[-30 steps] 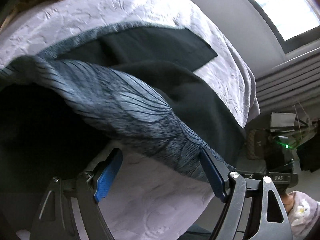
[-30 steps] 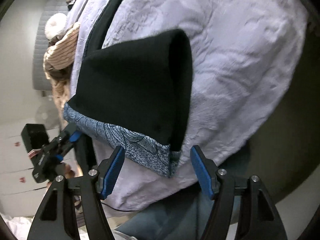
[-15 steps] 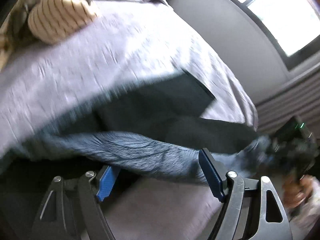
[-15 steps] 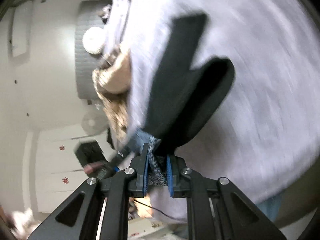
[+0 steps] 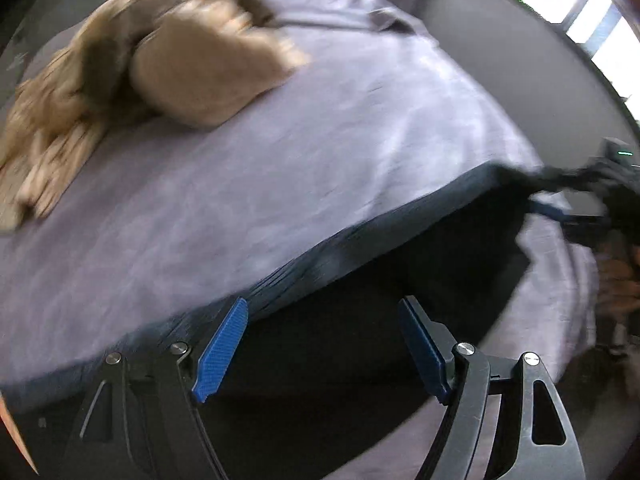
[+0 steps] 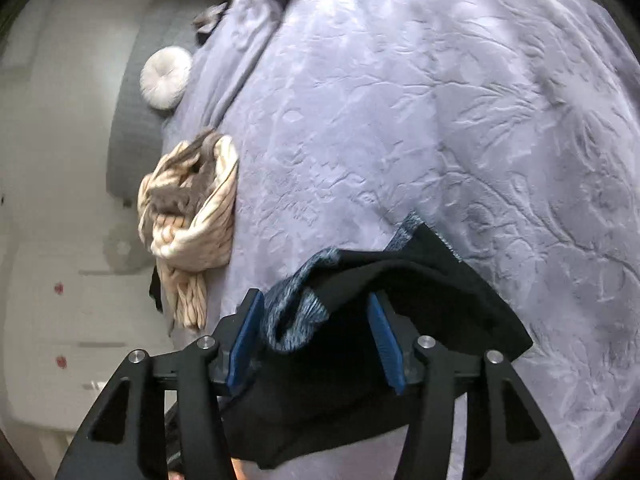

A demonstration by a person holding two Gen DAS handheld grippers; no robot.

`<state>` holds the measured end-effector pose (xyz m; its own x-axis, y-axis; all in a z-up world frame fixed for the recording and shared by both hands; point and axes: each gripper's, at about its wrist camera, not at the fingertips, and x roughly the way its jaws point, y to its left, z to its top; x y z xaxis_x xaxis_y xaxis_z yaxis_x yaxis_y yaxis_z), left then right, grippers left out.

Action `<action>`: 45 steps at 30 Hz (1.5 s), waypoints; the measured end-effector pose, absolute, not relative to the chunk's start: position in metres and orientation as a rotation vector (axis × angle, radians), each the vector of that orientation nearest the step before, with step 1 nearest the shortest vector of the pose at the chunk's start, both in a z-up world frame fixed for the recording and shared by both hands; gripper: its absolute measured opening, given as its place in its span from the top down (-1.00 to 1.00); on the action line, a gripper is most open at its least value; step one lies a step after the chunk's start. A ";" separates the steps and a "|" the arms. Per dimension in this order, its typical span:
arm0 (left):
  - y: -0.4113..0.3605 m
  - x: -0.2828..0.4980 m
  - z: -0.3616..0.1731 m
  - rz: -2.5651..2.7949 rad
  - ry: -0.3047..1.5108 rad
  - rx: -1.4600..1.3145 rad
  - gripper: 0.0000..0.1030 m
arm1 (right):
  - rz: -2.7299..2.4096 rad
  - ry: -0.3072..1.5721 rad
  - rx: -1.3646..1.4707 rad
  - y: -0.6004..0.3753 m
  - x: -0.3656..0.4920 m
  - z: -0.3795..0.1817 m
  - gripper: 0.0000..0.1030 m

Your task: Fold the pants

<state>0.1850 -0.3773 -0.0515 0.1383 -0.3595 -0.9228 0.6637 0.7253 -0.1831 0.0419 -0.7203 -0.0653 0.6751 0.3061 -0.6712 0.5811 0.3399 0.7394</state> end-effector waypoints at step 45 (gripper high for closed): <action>-0.301 0.172 -0.090 -0.668 1.382 0.179 -0.52 | -0.396 0.939 1.175 -0.669 -0.040 -0.102 0.03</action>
